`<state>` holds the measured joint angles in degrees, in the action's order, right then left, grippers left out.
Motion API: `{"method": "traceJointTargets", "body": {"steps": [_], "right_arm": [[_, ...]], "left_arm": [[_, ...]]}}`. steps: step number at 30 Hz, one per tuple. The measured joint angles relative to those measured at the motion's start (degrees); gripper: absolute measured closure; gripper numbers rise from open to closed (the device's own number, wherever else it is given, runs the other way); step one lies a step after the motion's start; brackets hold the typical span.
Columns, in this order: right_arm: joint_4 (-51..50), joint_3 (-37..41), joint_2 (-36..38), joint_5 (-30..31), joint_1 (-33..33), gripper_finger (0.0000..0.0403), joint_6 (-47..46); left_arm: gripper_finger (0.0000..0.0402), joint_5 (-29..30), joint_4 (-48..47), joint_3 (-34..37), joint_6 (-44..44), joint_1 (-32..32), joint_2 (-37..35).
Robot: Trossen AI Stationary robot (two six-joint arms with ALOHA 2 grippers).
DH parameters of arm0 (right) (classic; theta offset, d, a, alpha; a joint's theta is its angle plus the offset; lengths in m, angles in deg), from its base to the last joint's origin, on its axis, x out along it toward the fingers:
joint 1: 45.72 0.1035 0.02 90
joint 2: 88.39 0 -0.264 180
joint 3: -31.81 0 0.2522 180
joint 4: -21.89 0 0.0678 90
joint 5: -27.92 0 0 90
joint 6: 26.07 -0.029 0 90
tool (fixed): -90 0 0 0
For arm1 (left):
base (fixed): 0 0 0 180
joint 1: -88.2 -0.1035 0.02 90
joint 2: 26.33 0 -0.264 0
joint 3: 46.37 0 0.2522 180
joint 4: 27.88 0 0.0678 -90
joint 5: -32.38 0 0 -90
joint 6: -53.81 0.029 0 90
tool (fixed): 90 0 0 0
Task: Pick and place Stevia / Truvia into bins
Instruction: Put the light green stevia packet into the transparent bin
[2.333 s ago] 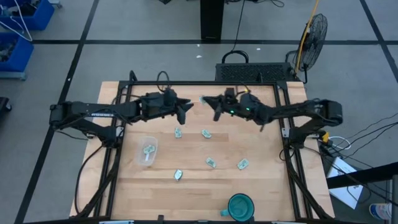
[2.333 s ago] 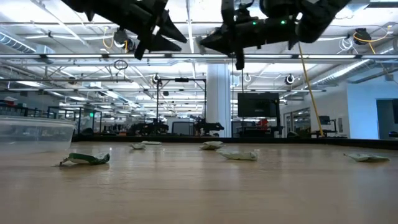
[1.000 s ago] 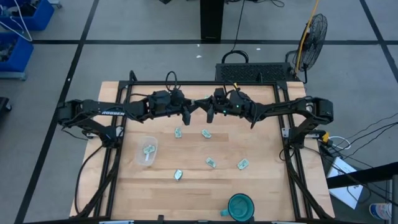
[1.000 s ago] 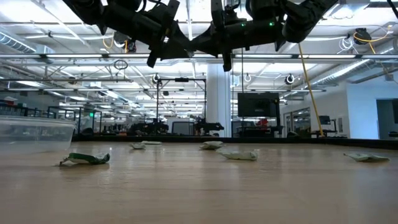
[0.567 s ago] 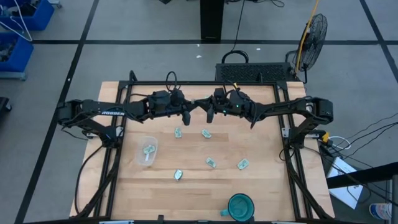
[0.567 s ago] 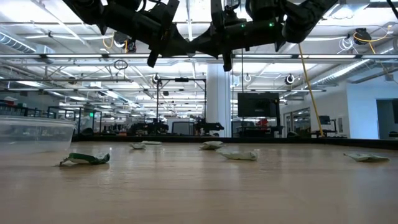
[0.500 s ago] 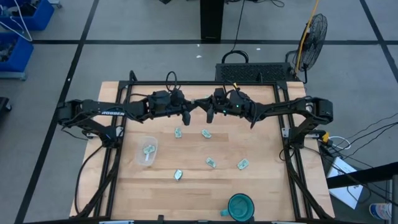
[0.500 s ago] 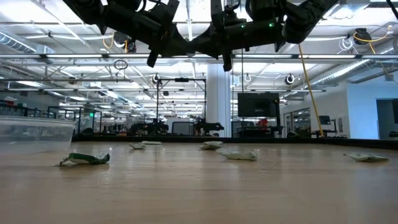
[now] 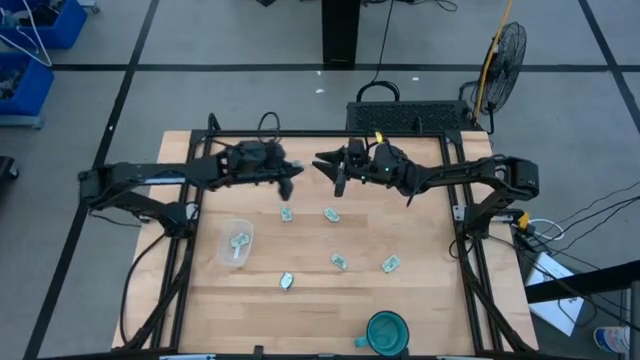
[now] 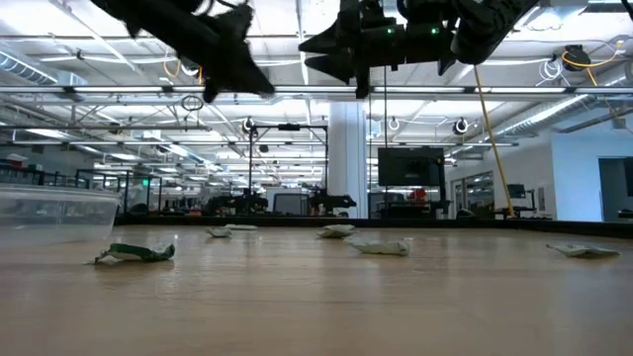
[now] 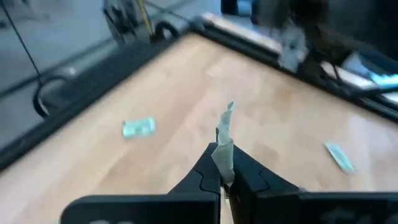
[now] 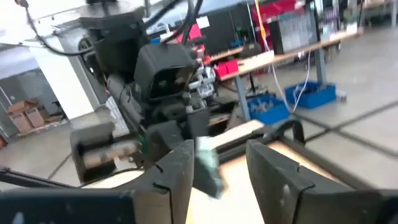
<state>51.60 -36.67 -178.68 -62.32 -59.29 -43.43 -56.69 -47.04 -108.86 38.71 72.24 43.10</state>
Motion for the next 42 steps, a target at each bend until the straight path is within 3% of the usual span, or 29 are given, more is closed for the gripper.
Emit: {"method": "traceJointTargets", "body": {"steps": [7,11,13,20,27,32,42], "right_arm": [[-0.1,0.0,0.8,0.1,-1.4,0.0262,3.1],[-0.5,0.0,0.8,0.2,-2.2,0.0263,3.0],[-0.5,0.0,0.8,0.1,-2.5,0.0263,3.0],[-0.5,0.0,0.8,0.2,-3.7,0.0263,3.1],[-1.3,0.0,0.8,0.2,-3.7,0.0263,3.1],[-2.3,0.0,0.8,0.1,-3.7,0.0263,3.1],[-2.7,0.0,0.8,0.1,-3.6,0.0263,1.9]], "left_arm": [[0.0393,-15.0,-33.3,-0.1,-4.8,0.4,-14.0],[0.0395,-16.4,-56.0,0.0,-10.1,3.7,-16.4],[0.0393,-16.2,-61.7,0.1,-12.2,5.2,-16.3],[0.0395,-16.0,-56.7,5.4,-12.1,9.8,-14.5],[0.0385,-18.9,-51.4,11.2,-6.5,11.6,-6.3],[0.0395,-15.7,-48.7,11.8,-4.9,11.6,-0.5],[0.0326,-11.8,-47.8,11.8,-3.2,11.4,6.3]]}}
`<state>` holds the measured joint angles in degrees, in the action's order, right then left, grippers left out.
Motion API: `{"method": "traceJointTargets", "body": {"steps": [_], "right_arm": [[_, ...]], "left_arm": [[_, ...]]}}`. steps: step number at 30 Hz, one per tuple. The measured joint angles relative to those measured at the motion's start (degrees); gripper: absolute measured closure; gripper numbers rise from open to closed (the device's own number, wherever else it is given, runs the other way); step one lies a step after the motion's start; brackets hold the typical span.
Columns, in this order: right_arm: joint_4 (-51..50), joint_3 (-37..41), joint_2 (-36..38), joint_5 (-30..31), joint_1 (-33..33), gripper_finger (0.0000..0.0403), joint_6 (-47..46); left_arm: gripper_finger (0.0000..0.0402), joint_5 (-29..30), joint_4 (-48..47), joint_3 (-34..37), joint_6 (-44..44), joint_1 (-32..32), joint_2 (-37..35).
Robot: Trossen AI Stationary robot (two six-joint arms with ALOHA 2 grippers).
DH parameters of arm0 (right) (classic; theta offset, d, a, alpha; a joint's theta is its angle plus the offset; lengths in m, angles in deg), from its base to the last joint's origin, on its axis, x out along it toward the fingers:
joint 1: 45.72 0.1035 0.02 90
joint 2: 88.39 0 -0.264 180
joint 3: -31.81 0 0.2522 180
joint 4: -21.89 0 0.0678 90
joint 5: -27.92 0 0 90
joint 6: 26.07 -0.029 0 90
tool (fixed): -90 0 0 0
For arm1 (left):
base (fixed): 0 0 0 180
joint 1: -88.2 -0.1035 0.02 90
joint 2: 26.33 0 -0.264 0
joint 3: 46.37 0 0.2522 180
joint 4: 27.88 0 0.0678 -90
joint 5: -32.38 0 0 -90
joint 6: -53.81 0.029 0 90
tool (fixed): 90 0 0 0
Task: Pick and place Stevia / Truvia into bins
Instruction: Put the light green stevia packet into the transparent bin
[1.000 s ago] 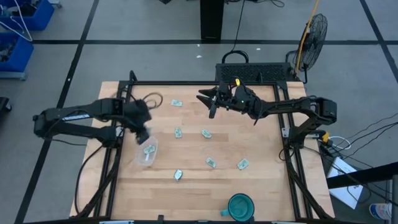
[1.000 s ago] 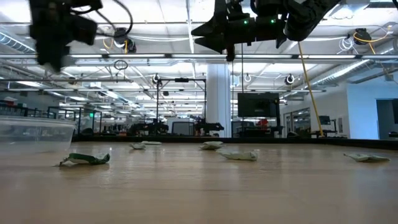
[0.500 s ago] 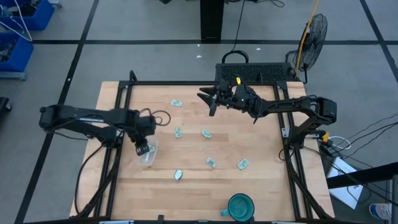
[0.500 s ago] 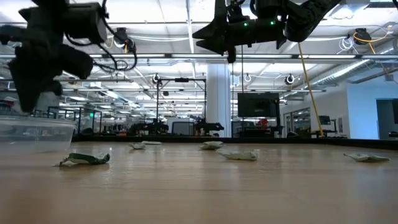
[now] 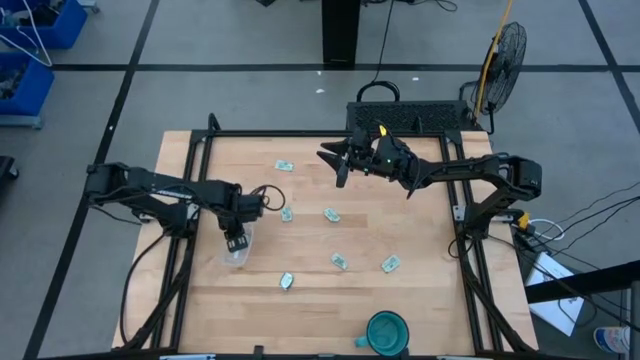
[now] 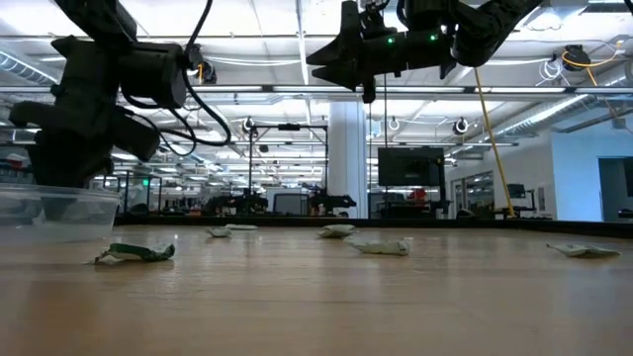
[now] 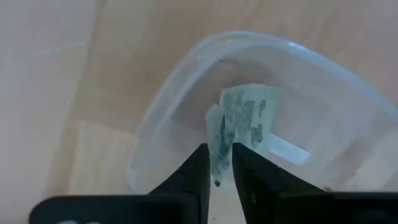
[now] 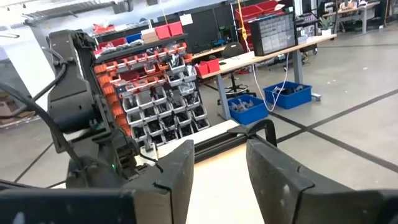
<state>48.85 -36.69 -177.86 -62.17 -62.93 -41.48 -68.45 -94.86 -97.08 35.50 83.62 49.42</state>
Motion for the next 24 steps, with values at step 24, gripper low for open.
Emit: {"method": "traceJointTargets", "body": {"steps": [24], "right_arm": [[-0.7,0.0,0.0,-0.2,0.0,0.0263,-1.5]], "left_arm": [[0.0345,14.6,-21.1,-26.6,3.2,-3.1,-1.2]]}}
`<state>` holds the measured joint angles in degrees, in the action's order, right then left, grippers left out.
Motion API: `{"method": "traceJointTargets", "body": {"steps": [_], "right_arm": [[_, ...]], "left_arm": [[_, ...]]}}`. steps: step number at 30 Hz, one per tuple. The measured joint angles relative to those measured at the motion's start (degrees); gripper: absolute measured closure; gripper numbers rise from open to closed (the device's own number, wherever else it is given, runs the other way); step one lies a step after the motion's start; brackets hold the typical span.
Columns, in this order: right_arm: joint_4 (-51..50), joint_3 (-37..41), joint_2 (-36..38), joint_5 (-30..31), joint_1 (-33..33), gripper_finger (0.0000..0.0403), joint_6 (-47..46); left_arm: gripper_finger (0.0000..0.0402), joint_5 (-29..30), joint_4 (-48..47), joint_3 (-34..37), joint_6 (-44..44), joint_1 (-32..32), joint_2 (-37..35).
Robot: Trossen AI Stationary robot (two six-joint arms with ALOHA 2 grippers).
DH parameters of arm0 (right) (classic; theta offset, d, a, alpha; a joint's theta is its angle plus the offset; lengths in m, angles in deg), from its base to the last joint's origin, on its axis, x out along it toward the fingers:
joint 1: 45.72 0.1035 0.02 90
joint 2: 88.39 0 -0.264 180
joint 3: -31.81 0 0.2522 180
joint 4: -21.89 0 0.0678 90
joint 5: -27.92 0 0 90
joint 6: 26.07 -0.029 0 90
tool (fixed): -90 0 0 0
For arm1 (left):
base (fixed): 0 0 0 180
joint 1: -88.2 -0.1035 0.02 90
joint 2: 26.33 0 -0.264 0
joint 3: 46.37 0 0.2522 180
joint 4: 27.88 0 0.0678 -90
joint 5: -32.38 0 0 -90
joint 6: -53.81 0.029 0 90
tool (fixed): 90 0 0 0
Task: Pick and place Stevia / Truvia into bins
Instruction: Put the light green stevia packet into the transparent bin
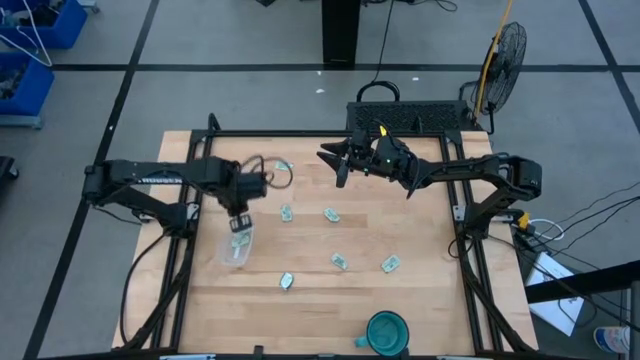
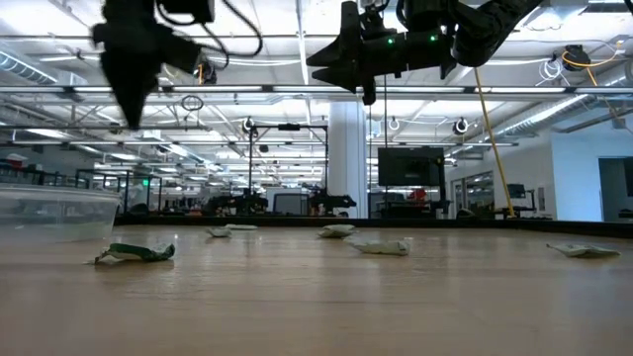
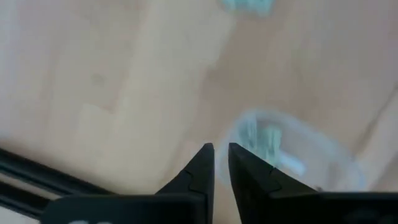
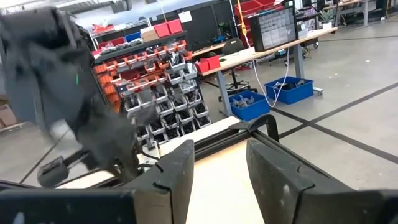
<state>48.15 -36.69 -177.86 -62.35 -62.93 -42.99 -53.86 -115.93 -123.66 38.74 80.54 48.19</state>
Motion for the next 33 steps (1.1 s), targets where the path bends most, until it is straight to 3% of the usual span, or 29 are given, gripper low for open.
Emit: {"method": "traceJointTargets", "body": {"steps": [7,14,19,27,33], "right_arm": [[0.0,0.0,0.0,-1.6,0.1,0.0263,-3.9],[0.0,0.0,0.0,-3.0,0.1,0.0263,-4.9],[-0.1,0.0,0.0,-3.0,0.1,0.0263,-4.9],[-0.5,0.0,0.0,-3.0,0.1,0.0263,-4.9],[-1.5,0.0,0.0,-3.0,0.1,0.0263,-4.9]], "left_arm": [[0.0306,1.1,8.6,-5.0,0.8,-8.0,0.0],[0.0282,-6.7,21.8,-2.2,7.6,-18.1,2.1],[0.0282,-12.7,32.9,1.3,10.8,-24.4,7.8],[0.0282,-14.2,42.4,3.4,14.1,-31.4,23.0],[0.0282,-13.1,45.6,2.0,9.8,-35.8,26.2]]}}
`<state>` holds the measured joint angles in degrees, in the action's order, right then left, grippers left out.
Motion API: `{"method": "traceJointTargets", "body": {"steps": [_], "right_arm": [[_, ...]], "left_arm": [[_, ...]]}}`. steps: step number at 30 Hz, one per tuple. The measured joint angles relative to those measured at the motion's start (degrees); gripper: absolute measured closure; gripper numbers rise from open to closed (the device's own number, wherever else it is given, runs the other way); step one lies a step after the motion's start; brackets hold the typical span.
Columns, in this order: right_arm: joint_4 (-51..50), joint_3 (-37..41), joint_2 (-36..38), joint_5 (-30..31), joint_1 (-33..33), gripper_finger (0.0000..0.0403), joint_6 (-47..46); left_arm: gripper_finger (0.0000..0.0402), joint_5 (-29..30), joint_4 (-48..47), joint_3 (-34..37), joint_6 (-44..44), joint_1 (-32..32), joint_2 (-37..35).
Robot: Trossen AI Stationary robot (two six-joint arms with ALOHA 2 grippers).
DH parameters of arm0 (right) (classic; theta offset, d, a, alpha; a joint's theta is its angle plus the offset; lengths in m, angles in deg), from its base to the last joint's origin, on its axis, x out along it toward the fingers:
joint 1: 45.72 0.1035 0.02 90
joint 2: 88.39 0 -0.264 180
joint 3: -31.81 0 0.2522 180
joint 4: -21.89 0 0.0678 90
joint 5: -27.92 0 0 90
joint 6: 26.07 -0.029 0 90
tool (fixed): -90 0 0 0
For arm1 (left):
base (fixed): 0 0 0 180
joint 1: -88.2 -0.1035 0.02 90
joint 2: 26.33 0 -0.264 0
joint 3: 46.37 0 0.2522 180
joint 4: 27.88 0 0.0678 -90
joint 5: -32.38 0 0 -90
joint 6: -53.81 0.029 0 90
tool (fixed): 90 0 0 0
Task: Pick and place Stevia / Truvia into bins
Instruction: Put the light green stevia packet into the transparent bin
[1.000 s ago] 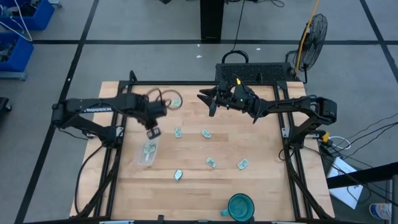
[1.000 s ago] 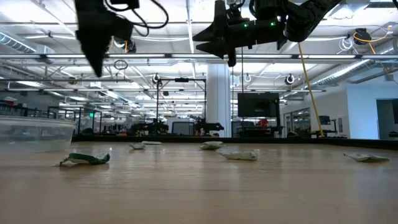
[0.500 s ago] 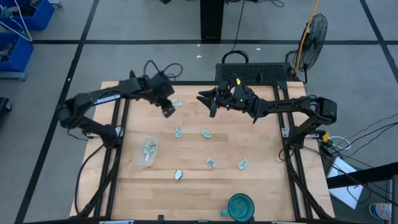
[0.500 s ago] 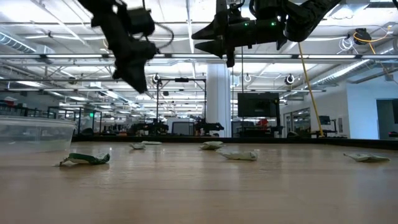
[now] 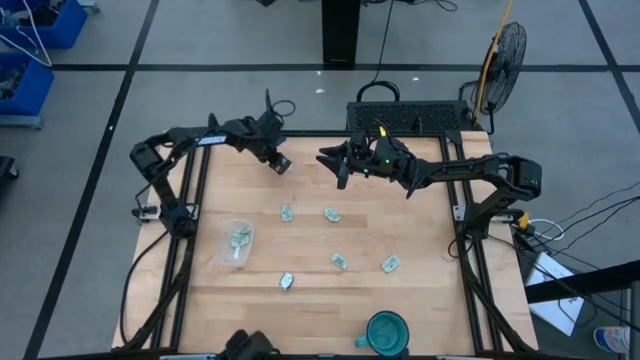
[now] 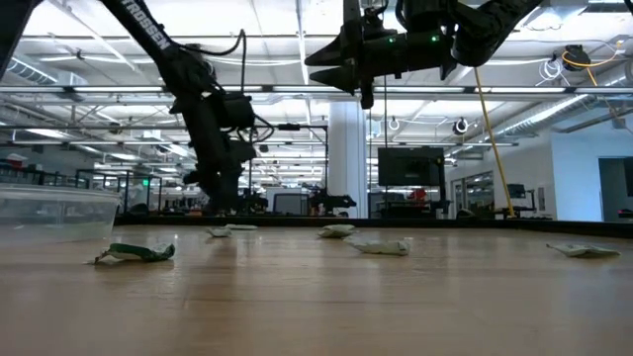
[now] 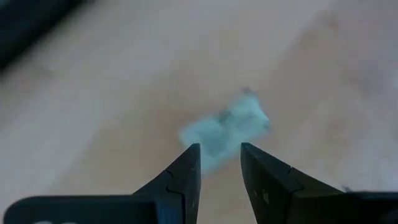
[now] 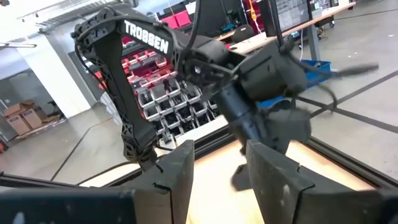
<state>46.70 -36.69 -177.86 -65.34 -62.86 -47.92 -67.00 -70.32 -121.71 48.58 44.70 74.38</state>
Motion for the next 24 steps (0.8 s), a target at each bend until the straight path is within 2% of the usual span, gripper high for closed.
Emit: {"method": "traceJointTargets", "body": {"steps": [4,8,16,24], "right_arm": [[-0.8,0.0,0.0,0.0,0.0,0.0263,0.0],[-1.1,0.0,0.0,0.0,-0.1,0.0263,0.0],[-1.2,0.0,0.0,0.1,-0.3,0.0263,0.1],[-1.2,0.0,0.0,0.1,-0.3,0.0263,0.0]], "left_arm": [[0.0282,1.8,0.3,0.0,-1.1,-2.8,0.2],[0.0282,-0.6,0.5,0.0,-1.2,-4.4,0.5],[0.0282,-1.7,3.4,0.0,-2.9,-4.0,0.5],[0.0282,-4.1,1.5,-0.2,-6.8,-3.9,6.1]]}}
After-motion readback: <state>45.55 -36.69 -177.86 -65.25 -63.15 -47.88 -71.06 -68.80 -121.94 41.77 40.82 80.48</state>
